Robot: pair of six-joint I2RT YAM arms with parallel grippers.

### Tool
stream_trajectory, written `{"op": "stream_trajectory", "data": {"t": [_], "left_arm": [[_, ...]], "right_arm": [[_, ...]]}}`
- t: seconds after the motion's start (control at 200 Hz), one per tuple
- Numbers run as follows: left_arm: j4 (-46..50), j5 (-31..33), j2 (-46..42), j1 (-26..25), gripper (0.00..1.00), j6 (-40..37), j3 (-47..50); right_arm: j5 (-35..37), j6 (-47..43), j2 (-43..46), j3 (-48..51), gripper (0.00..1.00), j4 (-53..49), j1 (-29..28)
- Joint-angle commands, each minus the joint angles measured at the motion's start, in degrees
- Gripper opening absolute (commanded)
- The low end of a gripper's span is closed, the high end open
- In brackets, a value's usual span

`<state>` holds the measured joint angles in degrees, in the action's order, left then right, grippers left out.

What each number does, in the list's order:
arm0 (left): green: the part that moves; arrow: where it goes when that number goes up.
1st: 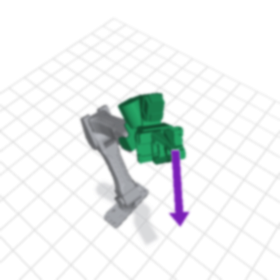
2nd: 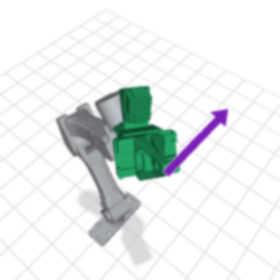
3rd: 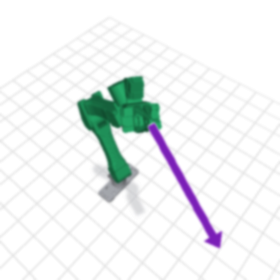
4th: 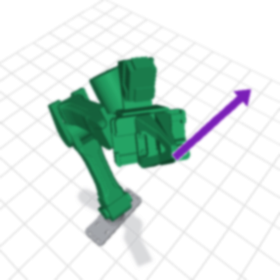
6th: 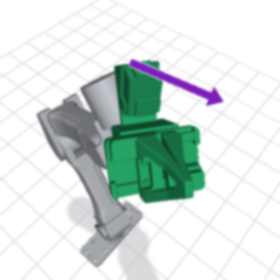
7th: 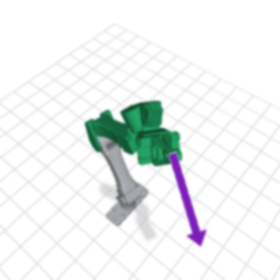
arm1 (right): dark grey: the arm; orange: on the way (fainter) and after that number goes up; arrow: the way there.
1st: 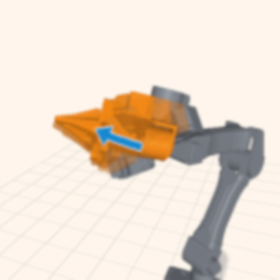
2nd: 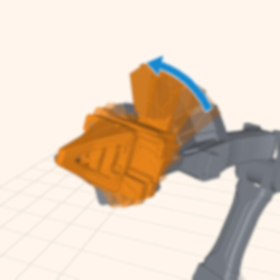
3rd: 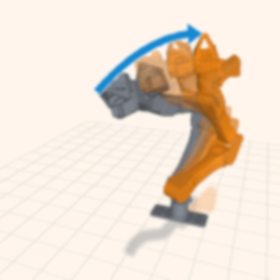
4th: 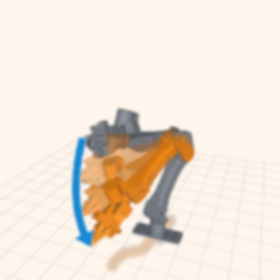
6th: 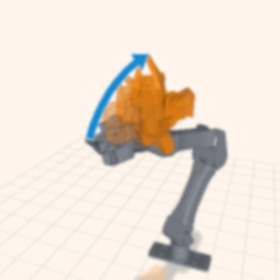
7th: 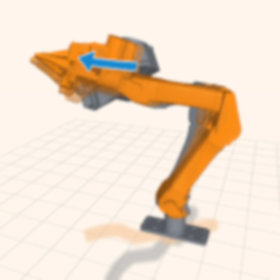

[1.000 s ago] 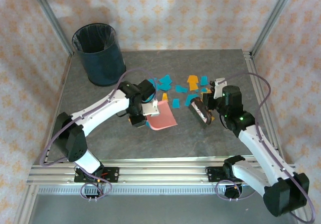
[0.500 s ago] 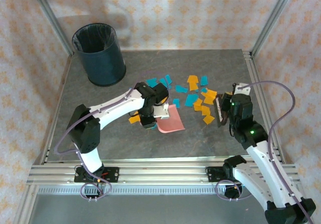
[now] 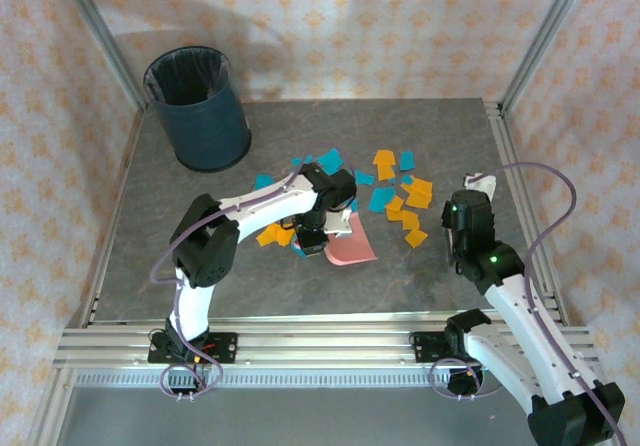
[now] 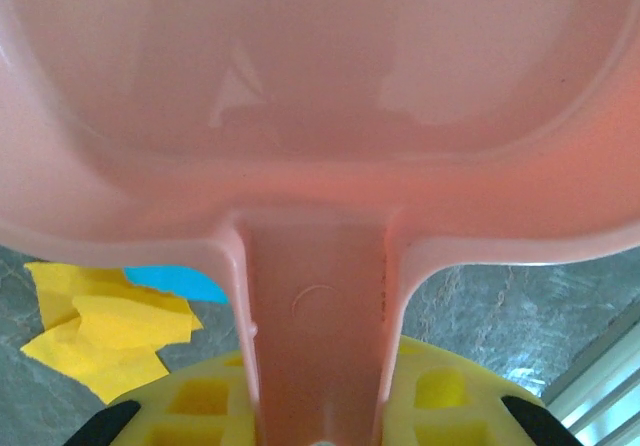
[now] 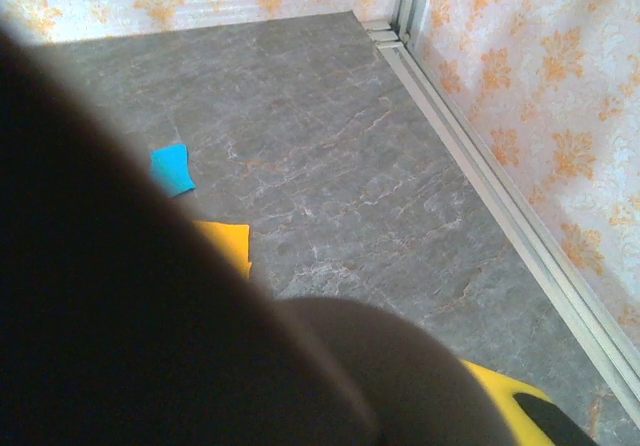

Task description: Sweep away the paper scraps from the table

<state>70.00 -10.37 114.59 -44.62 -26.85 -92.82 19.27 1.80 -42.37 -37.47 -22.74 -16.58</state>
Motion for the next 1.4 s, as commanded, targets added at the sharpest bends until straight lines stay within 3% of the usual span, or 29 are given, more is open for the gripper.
{"op": "stream_trajectory", "data": {"t": [0.0, 1.396], "left_arm": [[3.4, 0.7, 1.1, -1.0, 0.00, 1.3, -3.2], [8.8, -2.0, 15.2, -3.8, 0.00, 6.5, -17.0]], "right_arm": [[-0.5, -0.4, -0.5, 0.7, 0.00, 4.3, -0.1], [-25.9, 5.3, -7.0, 2.9, 0.00, 9.4, -0.2]]}}
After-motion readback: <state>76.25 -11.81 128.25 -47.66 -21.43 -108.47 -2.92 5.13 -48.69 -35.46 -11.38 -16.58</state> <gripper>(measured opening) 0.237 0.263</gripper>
